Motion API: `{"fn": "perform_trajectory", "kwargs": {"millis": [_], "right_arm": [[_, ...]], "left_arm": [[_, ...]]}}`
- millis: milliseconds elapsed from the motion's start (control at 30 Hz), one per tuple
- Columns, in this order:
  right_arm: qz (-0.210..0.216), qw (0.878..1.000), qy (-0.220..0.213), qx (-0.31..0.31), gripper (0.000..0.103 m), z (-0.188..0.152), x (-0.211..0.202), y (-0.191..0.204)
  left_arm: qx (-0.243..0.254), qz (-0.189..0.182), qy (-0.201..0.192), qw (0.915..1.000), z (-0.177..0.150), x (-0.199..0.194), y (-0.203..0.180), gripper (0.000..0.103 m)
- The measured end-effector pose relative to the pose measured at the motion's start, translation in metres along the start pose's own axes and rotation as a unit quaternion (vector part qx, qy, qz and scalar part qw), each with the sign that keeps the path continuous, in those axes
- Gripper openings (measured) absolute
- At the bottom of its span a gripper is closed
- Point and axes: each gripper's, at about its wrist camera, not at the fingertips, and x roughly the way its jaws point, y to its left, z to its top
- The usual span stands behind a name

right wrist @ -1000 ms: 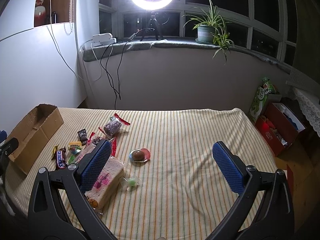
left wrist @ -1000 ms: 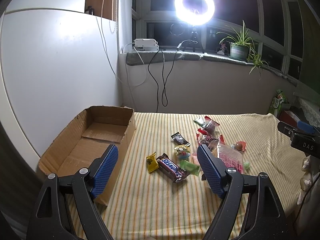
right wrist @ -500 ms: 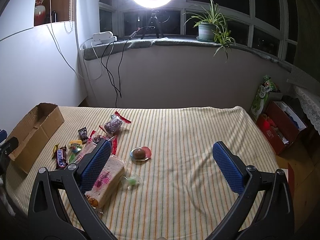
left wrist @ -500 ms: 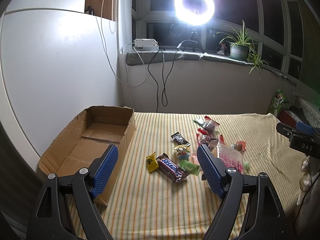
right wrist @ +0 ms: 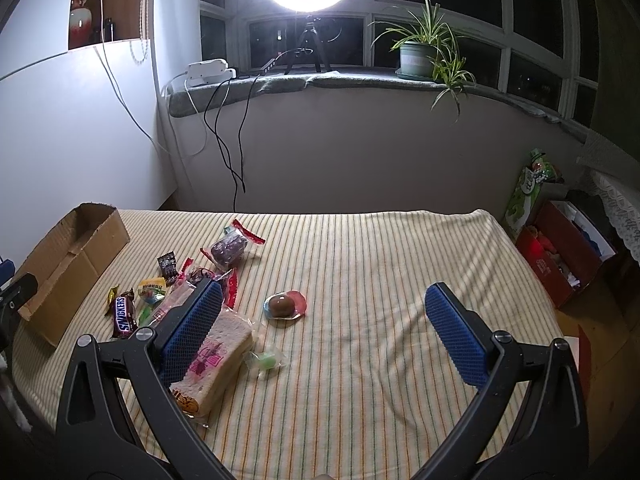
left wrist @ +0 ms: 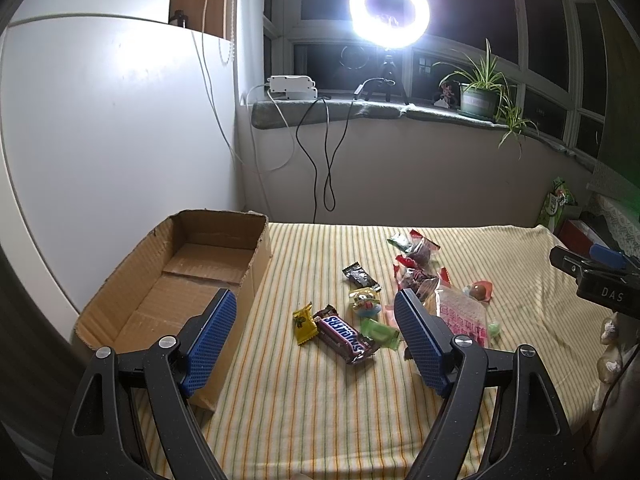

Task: Organize snacks
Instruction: 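Reach the left tool to the bagged bread loaf and close on it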

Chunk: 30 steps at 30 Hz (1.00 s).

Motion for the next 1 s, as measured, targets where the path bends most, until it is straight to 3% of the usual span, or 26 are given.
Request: {"fn": "perform_trajectory", "kwargs": {"millis": [400, 667, 1000], "right_arm": [[0.008, 1.0, 0.019, 0.003, 0.103, -0.004, 0.013, -0.002], [0.068, 0.996, 0.058, 0.012, 0.103, -0.014, 0.032, -0.003], [0.174, 0.974, 0.142, 0.039, 0.092, -0.039, 0.066, 0.005]], "left_arm": [[0.009, -0.019, 0.016, 0.9997, -0.002, 0.013, -0.008, 0.081], [0.014, -0.077, 0.054, 0.9955, -0.009, 0.034, -0.026, 0.081], [-0.006, -0.165, 0.12, 0.9789, -0.017, 0.066, -0.043, 0.055]]}}
